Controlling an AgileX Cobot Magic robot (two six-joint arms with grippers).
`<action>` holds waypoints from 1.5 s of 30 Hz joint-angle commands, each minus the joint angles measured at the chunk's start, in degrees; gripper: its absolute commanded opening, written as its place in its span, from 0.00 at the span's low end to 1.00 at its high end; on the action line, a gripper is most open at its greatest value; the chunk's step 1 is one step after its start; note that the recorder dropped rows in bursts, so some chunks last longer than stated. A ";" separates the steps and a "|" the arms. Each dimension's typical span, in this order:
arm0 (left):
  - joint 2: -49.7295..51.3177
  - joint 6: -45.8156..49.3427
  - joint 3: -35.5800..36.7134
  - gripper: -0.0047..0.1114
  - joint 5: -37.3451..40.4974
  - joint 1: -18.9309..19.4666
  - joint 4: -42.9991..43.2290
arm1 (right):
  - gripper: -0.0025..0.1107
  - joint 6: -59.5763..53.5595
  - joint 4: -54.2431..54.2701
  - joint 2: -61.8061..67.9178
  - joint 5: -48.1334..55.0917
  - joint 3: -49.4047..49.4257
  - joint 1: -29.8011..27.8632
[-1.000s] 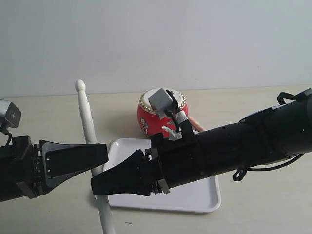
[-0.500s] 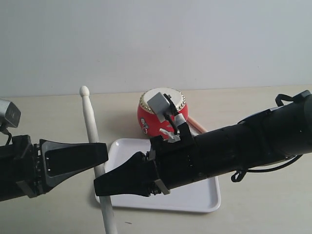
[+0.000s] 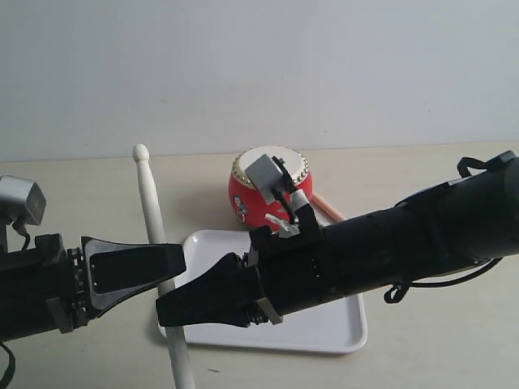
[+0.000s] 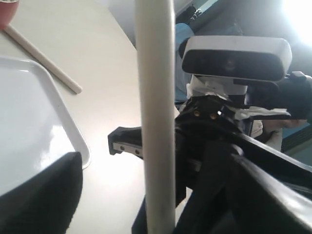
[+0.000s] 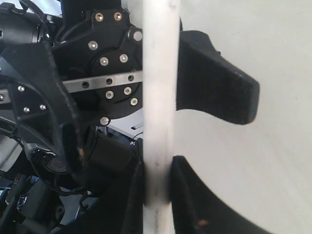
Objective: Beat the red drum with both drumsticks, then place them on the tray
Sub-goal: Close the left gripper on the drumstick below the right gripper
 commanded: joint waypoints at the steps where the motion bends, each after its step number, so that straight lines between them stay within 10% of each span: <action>1: 0.25 0.94 -0.07 0.70 -0.44 -0.34 -3.44 | 0.02 -0.23 0.56 0.19 0.84 -0.28 0.11; 45: 0.25 -1.61 -0.07 0.70 4.78 -3.92 -4.73 | 0.02 -0.63 0.56 0.19 -1.35 -0.28 0.11</action>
